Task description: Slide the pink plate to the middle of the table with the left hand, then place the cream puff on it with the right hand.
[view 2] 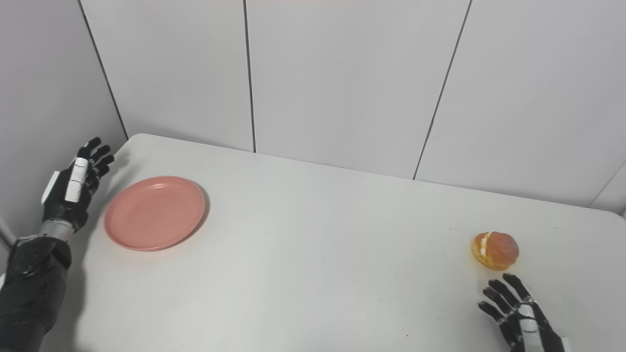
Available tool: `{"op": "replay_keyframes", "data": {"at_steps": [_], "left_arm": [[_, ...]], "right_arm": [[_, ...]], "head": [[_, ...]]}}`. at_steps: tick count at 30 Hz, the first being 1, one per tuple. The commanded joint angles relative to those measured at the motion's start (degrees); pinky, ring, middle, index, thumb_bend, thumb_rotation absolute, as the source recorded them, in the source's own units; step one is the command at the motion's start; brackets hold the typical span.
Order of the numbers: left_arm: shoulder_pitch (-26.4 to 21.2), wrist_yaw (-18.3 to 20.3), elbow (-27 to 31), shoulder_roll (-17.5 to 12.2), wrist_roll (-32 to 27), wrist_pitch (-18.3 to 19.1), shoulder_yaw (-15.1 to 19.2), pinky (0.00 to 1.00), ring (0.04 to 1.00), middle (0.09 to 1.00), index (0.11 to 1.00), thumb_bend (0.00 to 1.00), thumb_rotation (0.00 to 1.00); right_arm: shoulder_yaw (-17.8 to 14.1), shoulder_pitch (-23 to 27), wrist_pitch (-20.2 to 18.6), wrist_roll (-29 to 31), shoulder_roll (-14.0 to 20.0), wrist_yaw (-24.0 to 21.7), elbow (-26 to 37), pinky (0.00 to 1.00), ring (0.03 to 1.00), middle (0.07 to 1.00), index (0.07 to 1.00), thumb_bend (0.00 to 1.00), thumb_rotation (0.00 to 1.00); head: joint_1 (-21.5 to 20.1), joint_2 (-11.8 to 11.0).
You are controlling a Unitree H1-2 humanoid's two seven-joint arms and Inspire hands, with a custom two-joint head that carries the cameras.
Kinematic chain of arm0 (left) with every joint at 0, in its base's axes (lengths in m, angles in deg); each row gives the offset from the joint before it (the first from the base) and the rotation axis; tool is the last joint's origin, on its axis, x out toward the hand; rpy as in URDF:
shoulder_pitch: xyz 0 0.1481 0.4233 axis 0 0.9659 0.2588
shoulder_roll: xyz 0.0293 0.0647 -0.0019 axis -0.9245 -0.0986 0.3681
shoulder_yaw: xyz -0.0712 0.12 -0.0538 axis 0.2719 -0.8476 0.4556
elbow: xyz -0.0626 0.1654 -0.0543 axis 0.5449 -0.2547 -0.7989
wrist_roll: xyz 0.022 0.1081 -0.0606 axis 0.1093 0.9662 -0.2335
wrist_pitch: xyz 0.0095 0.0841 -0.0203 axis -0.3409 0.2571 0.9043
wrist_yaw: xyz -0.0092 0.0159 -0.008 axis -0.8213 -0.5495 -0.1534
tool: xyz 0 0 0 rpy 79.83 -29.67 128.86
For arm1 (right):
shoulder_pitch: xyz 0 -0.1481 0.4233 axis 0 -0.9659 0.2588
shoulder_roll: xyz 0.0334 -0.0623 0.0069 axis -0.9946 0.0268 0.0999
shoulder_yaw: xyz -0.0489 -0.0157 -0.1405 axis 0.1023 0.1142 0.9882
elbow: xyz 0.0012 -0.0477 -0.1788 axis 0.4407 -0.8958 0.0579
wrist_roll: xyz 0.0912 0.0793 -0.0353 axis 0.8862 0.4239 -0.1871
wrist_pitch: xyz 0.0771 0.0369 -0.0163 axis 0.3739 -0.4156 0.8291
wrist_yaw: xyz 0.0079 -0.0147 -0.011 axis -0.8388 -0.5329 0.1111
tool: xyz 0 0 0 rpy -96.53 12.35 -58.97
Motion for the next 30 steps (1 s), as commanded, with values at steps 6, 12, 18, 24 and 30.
{"op": "replay_keyframes", "data": {"at_steps": [6,12,18,24,30], "left_arm": [[-4.23,3.17,-1.47,-1.29,-2.97,-0.02,0.85,0.99,0.947,0.932,0.917,0.9,0.82],[-3.6,3.39,1.67,-0.42,-3.62,3.28,0.3,0.98,0.932,0.936,0.912,0.9,0.83],[-4.01,3.41,-0.71,-0.54,-2.68,2.96,-0.19,1.0,0.923,0.928,0.908,0.92,0.84],[-6.05,5.04,-10.69,-2.02,-2.1,-1.8,-0.35,0.93,0.881,0.891,0.891,0.97,0.81],[-7.77,5.48,-18.73,-3.39,-2.38,-4.98,0.06,0.88,0.866,0.874,0.873,0.97,0.82]], "right_arm": [[0.1,-1.48,-2.63,-0.04,0.14,0.26,-0.52,0.73,0.778,0.775,0.819,0.71,0.74],[0.28,-1.42,-2.56,-0.16,0.22,0.04,-0.39,0.73,0.779,0.773,0.824,0.69,0.75],[0.37,-1.82,-2.9,-0.17,0.11,0.21,0.63,0.73,0.773,0.762,0.823,0.71,0.75],[0.28,-1.99,-3.56,-0.13,0.25,0.52,1.32,0.71,0.76,0.751,0.815,0.72,0.75],[-0.02,-1.97,-4.08,0.2,0.44,0.44,1.39,0.71,0.755,0.743,0.813,0.72,0.75]], "head": [[0.06,0.31],[-0.16,0.51],[-0.51,1.01],[-0.41,1.46],[-0.18,1.68]]}}
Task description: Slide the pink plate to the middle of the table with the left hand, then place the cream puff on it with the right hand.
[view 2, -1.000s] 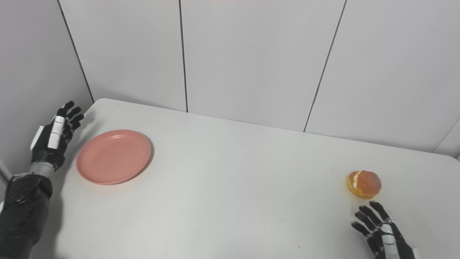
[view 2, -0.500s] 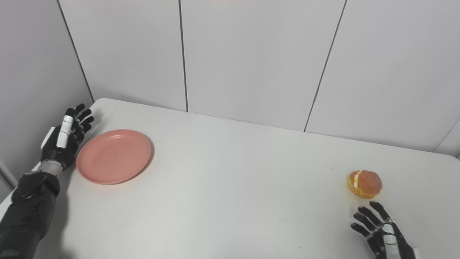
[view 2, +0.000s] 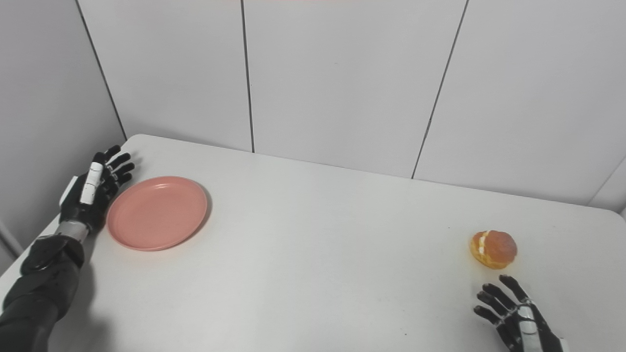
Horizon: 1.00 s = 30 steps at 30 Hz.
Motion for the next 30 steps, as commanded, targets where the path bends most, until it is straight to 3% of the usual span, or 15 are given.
{"op": "replay_keyframes", "data": {"at_steps": [1,9,16,20,26,30], "left_arm": [[-0.89,0.23,-2.05,-2.32,-0.22,-0.92,0.52,0.89,0.864,0.867,0.865,0.98,0.81],[-0.68,2.6,-2.64,-2.79,-2.11,-1.09,2.54,0.96,0.887,0.869,0.852,1.0,0.75],[-0.6,2.75,-3.8,-2.49,-0.07,-1.69,1.11,0.87,0.866,0.863,0.84,1.0,0.78],[-0.26,4.75,-2.66,-1.45,-0.92,-1.68,0.78,0.89,0.875,0.862,0.818,0.99,0.76],[1.84,4.94,2.85,0.97,-1.15,-0.69,-0.4,0.91,0.878,0.877,0.858,0.98,0.77],[3.42,5.15,6.92,1.94,-1.18,1.06,-1.25,0.98,0.932,0.92,0.916,0.89,0.82]], "right_arm": [[-0.35,-1.24,-2.69,0.33,0.45,0.39,0.13,0.71,0.756,0.746,0.816,0.72,0.75],[-0.25,-1.18,-2.89,0.28,0.79,0.11,0.09,0.72,0.765,0.755,0.82,0.71,0.76],[-0.13,-1.21,-2.93,0.23,0.69,0.24,0.18,0.72,0.763,0.752,0.819,0.71,0.75],[-0.03,-1.27,-2.99,0.17,0.55,0.34,0.44,0.71,0.759,0.748,0.817,0.72,0.75],[-0.09,-1.01,-2.81,0.52,0.4,0.23,-0.12,0.71,0.754,0.741,0.812,0.72,0.75],[-0.05,-1.0,-2.86,0.39,0.3,0.35,-0.08,0.71,0.753,0.738,0.806,0.72,0.75]], "head": [[0.09,0.11],[0.21,0.2],[-0.07,0.34],[-0.31,0.44],[-0.46,0.39],[-0.56,0.44]]}}
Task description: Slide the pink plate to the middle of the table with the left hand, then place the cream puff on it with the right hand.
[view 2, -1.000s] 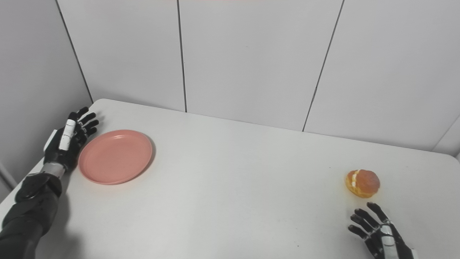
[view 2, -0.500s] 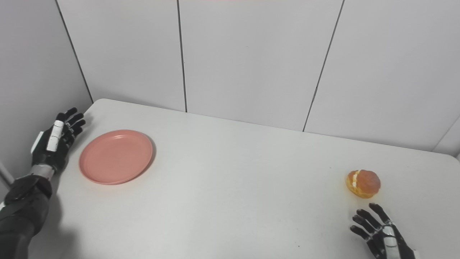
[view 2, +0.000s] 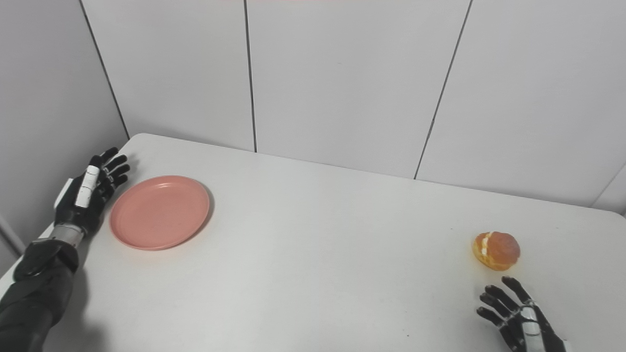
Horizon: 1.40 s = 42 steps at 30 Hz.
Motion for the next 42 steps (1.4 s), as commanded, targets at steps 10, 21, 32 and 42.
{"op": "replay_keyframes", "data": {"at_steps": [10,21,32,42], "left_arm": [[3.26,1.75,7.83,2.72,-0.1,3.9,-2.86,0.94,0.925,0.935,0.926,0.88,0.86],[7.34,1.27,18.39,4.6,-0.06,8.55,-4.47,0.9,0.906,0.915,0.895,0.83,0.86],[8.88,0.32,25.74,7.2,0.65,12.6,-7.09,0.9,0.914,0.912,0.906,0.85,0.86],[7.92,-0.44,26.03,9.7,1.12,13.77,-8.19,0.92,0.922,0.915,0.908,0.85,0.83]], "right_arm": [[0.34,-0.98,-2.94,-0.17,-0.16,0.51,0.35,0.71,0.752,0.737,0.802,0.74,0.74],[0.61,-0.81,-3.34,-0.28,-0.37,0.71,0.38,0.72,0.755,0.743,0.809,0.72,0.75],[1.09,-0.74,-3.47,-0.66,-0.66,1.28,0.61,0.71,0.75,0.737,0.801,0.75,0.74],[1.72,-0.84,-3.63,-1.79,-1.01,2.05,1.42,0.69,0.735,0.733,0.802,0.76,0.74]], "head": [[-0.37,0.34],[-0.89,0.52],[-1.55,0.72],[-2.27,0.95]]}}
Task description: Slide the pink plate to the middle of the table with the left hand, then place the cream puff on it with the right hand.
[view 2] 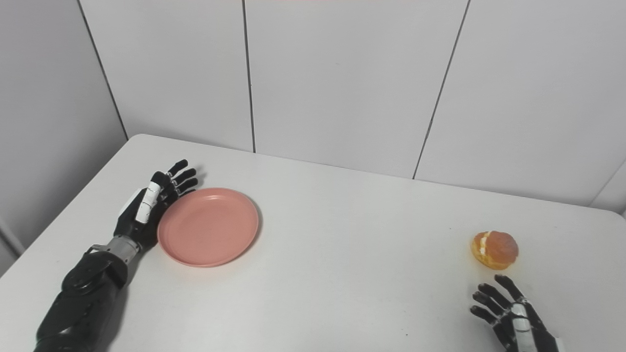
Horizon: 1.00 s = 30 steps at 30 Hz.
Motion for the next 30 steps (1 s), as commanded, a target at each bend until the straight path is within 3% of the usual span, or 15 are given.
{"op": "replay_keyframes", "data": {"at_steps": [1,10,20,30], "left_arm": [[-0.53,-0.26,-0.31,0.82,0.31,0.16,-0.16,0.93,0.927,0.918,0.906,0.84,0.83],[-0.53,-1.9,0.43,2.4,1.65,1.36,-1.11,0.92,0.927,0.915,0.908,0.79,0.86],[-0.66,-3.55,1.87,3.5,2.26,5.91,-1.9,0.88,0.923,0.909,0.901,0.75,0.87],[-0.99,-0.16,1.95,4.59,1.41,7.25,-3.5,0.88,0.928,0.919,0.909,0.75,0.84]], "right_arm": [[0.42,-0.81,-3.23,-0.37,-0.17,0.39,0.44,0.7,0.736,0.734,0.8,0.76,0.74],[0.77,-1.06,-4.21,-0.94,-0.46,0.93,1.5,0.7,0.728,0.723,0.787,0.75,0.75],[0.85,-1.15,-5.04,-1.13,-0.83,0.82,2.3,0.7,0.731,0.732,0.793,0.76,0.74],[1.34,-1.2,-5.45,-1.9,-1.25,1.13,3.11,0.69,0.726,0.732,0.787,0.78,0.73]], "head": [[-0.04,0.11],[-0.56,0.49],[-1.11,0.84],[-2.25,1.18]]}}
